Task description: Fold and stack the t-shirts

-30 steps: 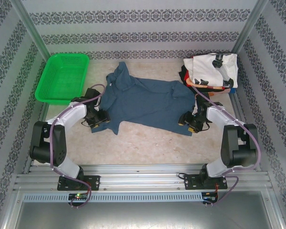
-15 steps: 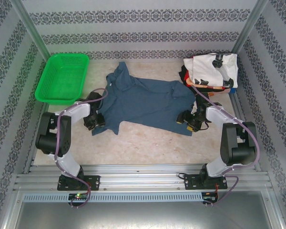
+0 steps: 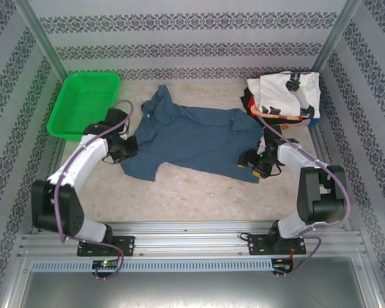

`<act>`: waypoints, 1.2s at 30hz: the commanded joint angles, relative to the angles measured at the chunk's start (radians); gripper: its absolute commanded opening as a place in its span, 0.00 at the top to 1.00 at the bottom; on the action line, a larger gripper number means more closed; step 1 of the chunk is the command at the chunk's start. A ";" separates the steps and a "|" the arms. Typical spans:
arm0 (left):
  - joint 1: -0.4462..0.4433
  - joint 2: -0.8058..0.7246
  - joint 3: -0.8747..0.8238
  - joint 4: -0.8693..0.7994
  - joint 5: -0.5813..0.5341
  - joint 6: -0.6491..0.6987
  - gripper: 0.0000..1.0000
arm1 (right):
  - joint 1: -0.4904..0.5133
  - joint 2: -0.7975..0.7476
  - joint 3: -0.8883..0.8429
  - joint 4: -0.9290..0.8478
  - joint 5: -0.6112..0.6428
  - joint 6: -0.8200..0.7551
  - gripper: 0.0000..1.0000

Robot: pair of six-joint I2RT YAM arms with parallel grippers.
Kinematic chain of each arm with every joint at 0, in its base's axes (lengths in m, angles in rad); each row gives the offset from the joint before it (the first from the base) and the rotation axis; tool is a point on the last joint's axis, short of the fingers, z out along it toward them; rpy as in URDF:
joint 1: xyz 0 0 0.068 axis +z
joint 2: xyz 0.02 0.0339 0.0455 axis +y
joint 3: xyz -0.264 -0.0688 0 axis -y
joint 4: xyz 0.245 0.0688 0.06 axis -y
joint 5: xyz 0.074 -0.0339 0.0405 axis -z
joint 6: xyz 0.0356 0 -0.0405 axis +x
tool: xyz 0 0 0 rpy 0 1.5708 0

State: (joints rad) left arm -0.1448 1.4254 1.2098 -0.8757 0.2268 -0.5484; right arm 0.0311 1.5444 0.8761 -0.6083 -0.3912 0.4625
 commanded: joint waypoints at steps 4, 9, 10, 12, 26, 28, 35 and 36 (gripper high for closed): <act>-0.010 0.008 0.218 -0.137 0.094 -0.041 1.00 | 0.020 -0.039 -0.038 -0.088 0.083 -0.042 0.30; 0.002 0.159 0.249 0.016 0.135 -0.045 1.00 | 0.034 -0.030 -0.026 -0.109 0.089 -0.043 0.31; 0.011 0.201 0.256 0.047 0.158 -0.052 1.00 | 0.041 -0.037 -0.025 -0.117 0.083 -0.045 0.31; 0.013 0.271 0.268 0.108 0.195 -0.072 1.00 | 0.055 -0.049 -0.026 -0.144 0.092 -0.050 0.32; 0.019 0.317 0.286 0.172 0.240 -0.101 1.00 | 0.084 0.052 0.000 -0.155 0.226 -0.005 0.45; 0.027 0.333 0.299 0.182 0.254 -0.105 1.00 | 0.085 0.104 0.023 -0.145 0.247 0.000 0.52; 0.041 0.409 0.413 0.146 0.259 -0.072 1.00 | 0.082 0.153 0.114 -0.156 0.271 -0.021 0.95; 0.042 0.414 0.421 0.145 0.257 -0.069 0.99 | 0.082 0.147 0.123 -0.164 0.262 -0.024 0.98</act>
State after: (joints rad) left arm -0.1162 1.8137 1.5890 -0.7311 0.4709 -0.6361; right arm 0.1028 1.6844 0.9718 -0.7666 -0.1555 0.4519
